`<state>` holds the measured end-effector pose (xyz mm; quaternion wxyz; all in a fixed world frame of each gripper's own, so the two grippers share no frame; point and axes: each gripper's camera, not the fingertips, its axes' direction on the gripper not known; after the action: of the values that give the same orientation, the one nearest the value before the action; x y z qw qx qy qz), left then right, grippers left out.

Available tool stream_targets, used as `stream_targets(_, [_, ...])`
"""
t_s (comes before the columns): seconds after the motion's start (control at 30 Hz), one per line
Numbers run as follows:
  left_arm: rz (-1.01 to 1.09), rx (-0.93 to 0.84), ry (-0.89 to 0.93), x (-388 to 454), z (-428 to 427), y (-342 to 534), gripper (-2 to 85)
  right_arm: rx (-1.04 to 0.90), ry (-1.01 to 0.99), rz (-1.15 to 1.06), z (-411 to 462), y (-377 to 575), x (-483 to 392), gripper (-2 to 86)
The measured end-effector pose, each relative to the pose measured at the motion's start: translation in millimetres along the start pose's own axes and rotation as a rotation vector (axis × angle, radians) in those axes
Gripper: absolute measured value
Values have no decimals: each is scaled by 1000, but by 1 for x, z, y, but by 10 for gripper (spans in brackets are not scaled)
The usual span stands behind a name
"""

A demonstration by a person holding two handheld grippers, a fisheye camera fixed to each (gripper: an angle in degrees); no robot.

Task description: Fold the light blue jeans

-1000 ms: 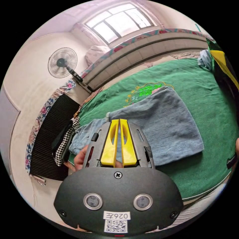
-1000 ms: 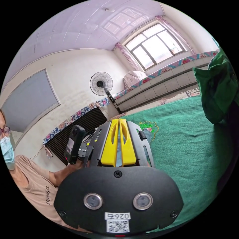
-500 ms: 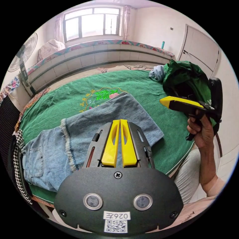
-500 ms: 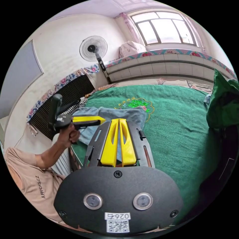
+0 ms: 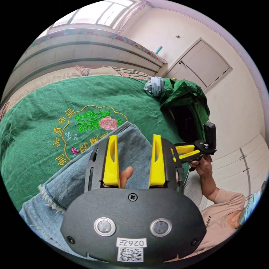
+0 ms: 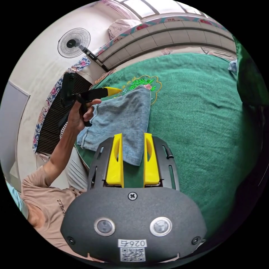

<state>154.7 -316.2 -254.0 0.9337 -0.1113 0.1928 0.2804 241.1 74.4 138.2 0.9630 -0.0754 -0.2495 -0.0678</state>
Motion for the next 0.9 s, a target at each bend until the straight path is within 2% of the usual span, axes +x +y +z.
stream_targets(0.1, [43,-106,-14,-1,53,2,214,-72,47,1,3,-8,-6,113])
stream_targets(0.17, [31,-162,-139,-6,91,3,206,-137,64,-2,14,-14,-16,142])
stream_targets(0.3, [-27,-245,-323,-17,135,-6,179,-113,220,-34,5,-19,-39,110])
stream_targets(0.4, [-39,-354,-401,-31,171,-18,171,-67,299,-87,-11,-21,-55,40])
stream_targets(0.47, [5,-428,-415,-46,196,-25,110,-33,274,-93,-34,-21,-59,11])
stream_targets(0.5, [20,-418,-363,-50,199,-26,77,-20,253,-92,-42,-21,-58,7])
stream_targets(0.53, [-21,-358,-231,-64,199,-27,9,12,201,-83,-62,-19,-54,-1])
stream_targets(0.6, [-53,-283,-63,-82,205,-29,-1,89,118,-51,-104,-9,-41,-8])
stream_targets(0.67, [-29,-101,196,-91,210,-24,-5,227,67,-13,-174,14,-21,-13])
stream_targets(0.7, [-20,-51,269,-92,212,-23,-6,265,61,-6,-193,22,-17,-14])
stream_targets(0.77, [29,63,531,-92,225,-19,-7,415,49,14,-259,56,-11,-15])
stream_targets(0.83, [103,75,621,-89,234,-15,-7,486,62,15,-292,76,-21,-16])
stream_targets(0.9, [171,90,620,-91,232,-1,-7,518,84,-9,-311,82,-43,-16])
